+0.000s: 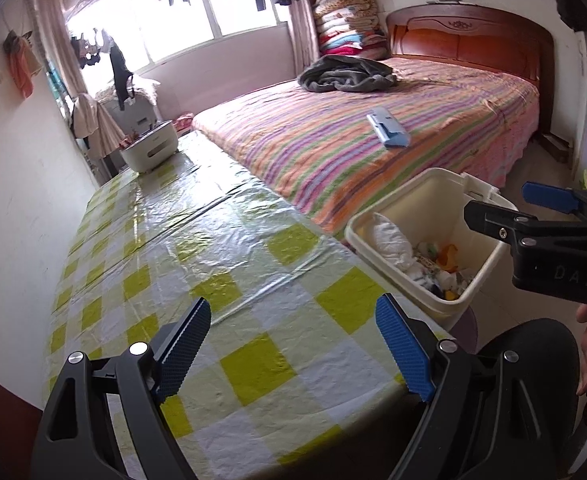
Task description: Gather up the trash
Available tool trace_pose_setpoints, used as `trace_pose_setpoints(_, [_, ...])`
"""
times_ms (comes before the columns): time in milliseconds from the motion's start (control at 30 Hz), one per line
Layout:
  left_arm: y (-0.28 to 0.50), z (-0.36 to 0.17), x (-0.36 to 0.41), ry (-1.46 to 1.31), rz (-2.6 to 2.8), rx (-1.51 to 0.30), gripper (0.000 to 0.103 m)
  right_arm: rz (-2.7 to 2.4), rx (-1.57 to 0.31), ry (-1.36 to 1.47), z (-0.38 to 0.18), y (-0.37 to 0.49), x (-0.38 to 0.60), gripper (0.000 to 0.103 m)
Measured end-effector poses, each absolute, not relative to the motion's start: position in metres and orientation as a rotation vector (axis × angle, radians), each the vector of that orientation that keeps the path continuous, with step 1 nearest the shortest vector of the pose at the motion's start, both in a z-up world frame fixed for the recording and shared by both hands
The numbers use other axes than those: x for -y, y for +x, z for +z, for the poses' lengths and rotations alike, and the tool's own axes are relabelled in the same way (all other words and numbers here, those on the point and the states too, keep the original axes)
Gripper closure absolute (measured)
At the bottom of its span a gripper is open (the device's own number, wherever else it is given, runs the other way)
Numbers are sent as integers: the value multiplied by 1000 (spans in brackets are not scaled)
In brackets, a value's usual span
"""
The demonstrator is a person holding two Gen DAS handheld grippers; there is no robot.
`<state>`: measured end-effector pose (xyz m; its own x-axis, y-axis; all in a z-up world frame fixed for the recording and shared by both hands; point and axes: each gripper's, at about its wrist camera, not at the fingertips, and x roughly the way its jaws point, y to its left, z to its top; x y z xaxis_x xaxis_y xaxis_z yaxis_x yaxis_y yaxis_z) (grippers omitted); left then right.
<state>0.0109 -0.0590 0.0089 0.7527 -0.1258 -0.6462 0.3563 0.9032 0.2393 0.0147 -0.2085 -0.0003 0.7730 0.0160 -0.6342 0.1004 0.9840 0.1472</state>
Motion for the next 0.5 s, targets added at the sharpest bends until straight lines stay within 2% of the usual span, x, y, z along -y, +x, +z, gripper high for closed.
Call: trace_pose_setpoints(500, [58,16,-62,258,-32,-654,21,220,-780,142,-6,127,82,13])
